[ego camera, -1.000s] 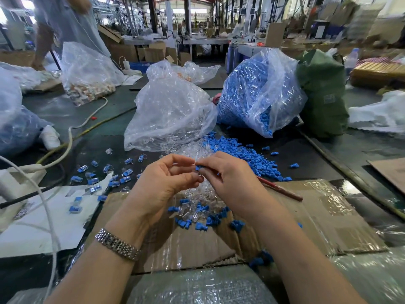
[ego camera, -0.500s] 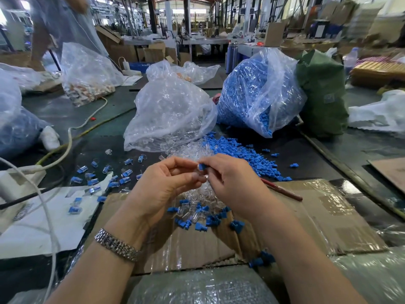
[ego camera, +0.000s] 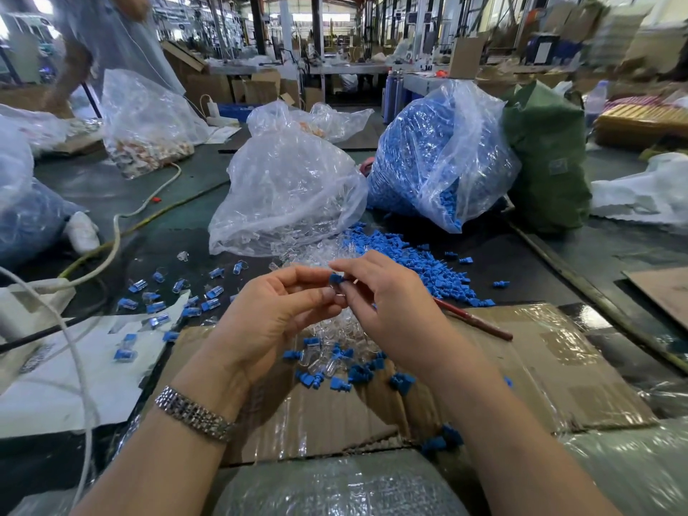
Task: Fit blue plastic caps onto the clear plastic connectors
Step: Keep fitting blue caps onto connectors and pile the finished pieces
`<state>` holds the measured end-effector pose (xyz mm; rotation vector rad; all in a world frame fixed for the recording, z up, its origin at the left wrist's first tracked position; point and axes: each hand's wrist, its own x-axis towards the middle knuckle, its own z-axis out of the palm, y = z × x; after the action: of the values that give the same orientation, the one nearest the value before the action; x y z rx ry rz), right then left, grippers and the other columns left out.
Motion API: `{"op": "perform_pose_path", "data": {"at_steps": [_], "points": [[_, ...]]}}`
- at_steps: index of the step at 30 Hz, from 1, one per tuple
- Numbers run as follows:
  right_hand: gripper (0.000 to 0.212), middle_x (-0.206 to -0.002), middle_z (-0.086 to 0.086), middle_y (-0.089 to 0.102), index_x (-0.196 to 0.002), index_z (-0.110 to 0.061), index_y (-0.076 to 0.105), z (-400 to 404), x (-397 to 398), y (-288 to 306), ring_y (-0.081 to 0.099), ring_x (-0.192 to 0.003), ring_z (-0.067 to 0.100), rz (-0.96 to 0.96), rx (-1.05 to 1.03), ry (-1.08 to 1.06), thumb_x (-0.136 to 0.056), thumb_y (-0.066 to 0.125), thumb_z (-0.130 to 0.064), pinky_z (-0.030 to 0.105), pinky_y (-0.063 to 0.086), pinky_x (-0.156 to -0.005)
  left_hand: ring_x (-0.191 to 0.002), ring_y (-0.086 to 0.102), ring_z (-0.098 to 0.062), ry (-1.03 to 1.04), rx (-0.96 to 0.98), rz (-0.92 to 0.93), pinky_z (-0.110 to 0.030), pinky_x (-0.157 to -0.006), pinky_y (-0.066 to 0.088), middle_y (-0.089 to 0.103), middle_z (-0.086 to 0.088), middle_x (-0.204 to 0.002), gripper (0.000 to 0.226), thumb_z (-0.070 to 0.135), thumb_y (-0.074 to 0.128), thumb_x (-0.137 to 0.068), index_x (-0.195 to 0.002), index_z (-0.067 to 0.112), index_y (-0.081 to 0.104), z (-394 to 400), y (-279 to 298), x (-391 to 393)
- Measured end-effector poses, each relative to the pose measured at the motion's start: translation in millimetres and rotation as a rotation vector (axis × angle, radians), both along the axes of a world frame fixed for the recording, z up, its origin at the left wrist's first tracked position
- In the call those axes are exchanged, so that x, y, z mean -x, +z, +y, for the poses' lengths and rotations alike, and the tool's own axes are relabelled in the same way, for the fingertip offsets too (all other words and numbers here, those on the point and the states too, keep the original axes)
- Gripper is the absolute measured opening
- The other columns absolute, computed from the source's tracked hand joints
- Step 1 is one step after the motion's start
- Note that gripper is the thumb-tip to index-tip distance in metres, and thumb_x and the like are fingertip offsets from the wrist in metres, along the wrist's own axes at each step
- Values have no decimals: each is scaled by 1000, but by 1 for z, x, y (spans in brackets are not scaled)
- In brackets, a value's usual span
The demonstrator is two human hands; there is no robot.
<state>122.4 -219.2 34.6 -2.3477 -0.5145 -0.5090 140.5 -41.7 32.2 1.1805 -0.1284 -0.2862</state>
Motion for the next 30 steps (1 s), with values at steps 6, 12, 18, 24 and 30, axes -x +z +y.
{"op": "perform_pose_path", "data": {"at_steps": [6, 12, 18, 24, 30], "points": [[28, -105, -5, 67, -126, -19, 69, -3, 1, 2, 64, -92, 12, -72, 4, 15, -99, 63, -14, 33, 54, -86, -88, 76, -32, -4, 0, 37, -27, -73, 61, 74, -27, -99, 28, -6, 73, -70, -97, -5, 74, 0, 1, 2], [5, -82, -8, 71, -97, -20, 72, -6, 0, 5, 66, -76, 9, -23, -304, -71, -95, 69, -17, 29, 57, -74, -95, 76, -33, -16, 38, 62, -25, -75, 61, 73, -29, -102, 25, -7, 70, -73, -97, -5, 77, -2, 3, 3], [4, -76, -1, 70, -93, -9, 73, -15, 1, 18, 65, -70, 11, 267, -831, 169, -90, 73, -7, 21, 53, -69, -94, 76, -30, -61, 87, 72, -25, -73, 61, 75, -24, -105, 19, 2, 71, -79, -96, 3, 79, 0, 5, 4], [7, -82, 1, 74, -97, -5, 74, -11, 4, 18, 68, -76, 9, 257, -696, 217, -91, 70, -4, 20, 54, -74, -94, 76, -28, -102, 89, 49, -25, -73, 61, 75, -22, -108, 19, 6, 68, -83, -99, 3, 79, 2, 6, 4], [4, -74, -13, 67, -92, -15, 74, -12, 6, 18, 53, -63, -1, 233, -533, 150, -91, 73, -10, 15, 44, -63, -91, 76, -26, -100, 48, 6, -26, -75, 61, 76, -21, -100, 22, 7, 72, -78, -98, 3, 79, 3, 9, 6]]}}
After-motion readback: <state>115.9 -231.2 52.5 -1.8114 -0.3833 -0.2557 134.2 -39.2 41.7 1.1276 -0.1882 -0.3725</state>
